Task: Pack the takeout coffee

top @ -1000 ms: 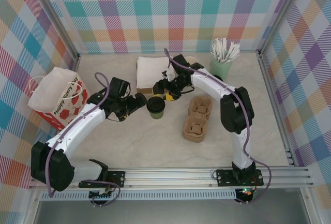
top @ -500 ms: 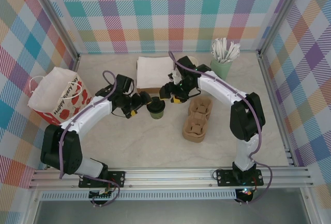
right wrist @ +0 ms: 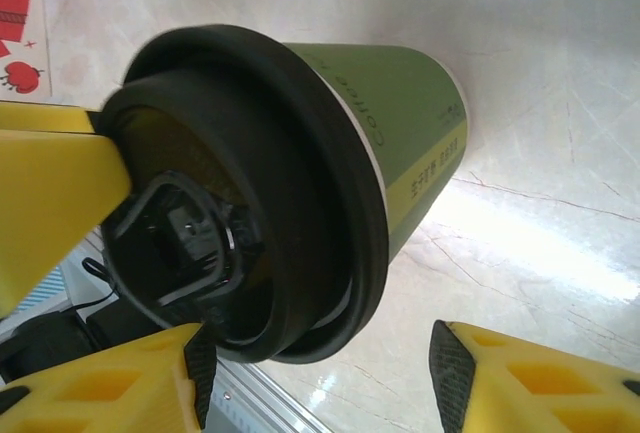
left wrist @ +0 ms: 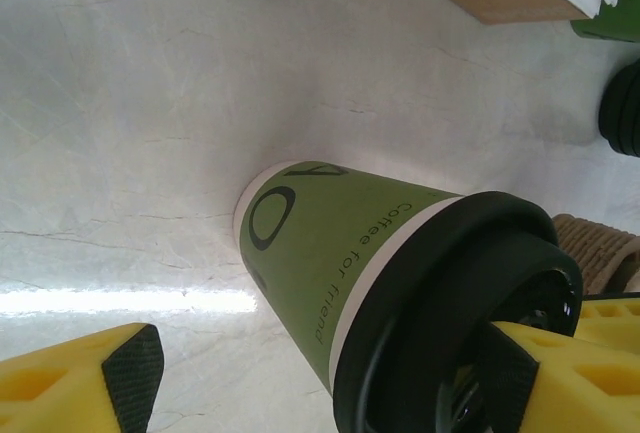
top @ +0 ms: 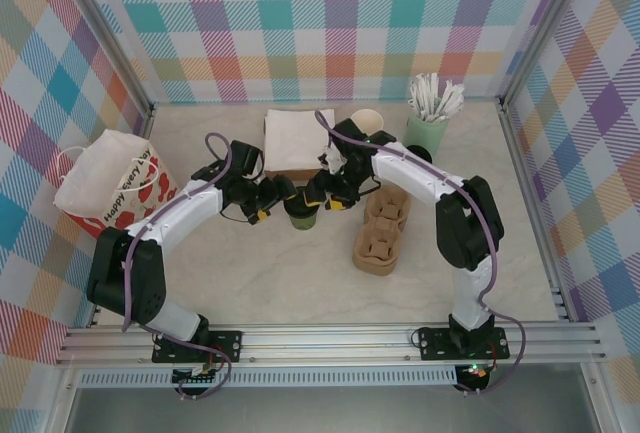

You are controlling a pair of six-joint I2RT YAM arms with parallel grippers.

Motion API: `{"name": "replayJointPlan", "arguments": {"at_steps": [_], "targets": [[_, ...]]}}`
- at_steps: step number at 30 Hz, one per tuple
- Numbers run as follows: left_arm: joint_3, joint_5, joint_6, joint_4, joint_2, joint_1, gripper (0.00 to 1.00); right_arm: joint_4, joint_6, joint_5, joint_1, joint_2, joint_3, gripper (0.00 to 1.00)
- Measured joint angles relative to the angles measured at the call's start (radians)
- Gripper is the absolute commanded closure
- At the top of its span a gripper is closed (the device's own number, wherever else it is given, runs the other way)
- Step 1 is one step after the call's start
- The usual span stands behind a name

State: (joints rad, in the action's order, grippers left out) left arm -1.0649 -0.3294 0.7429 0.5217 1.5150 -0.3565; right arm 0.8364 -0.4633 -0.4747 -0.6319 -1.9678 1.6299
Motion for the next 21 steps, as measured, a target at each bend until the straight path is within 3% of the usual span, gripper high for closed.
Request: {"name": "replayJointPlan", "arguments": {"at_steps": [21], "targets": [[0.079, -0.010, -0.006, -0.108, -0.026, 0.000, 0.22, 0.066, 0.008, 0.044, -0.010, -0.033, 0.049, 0.46]]}}
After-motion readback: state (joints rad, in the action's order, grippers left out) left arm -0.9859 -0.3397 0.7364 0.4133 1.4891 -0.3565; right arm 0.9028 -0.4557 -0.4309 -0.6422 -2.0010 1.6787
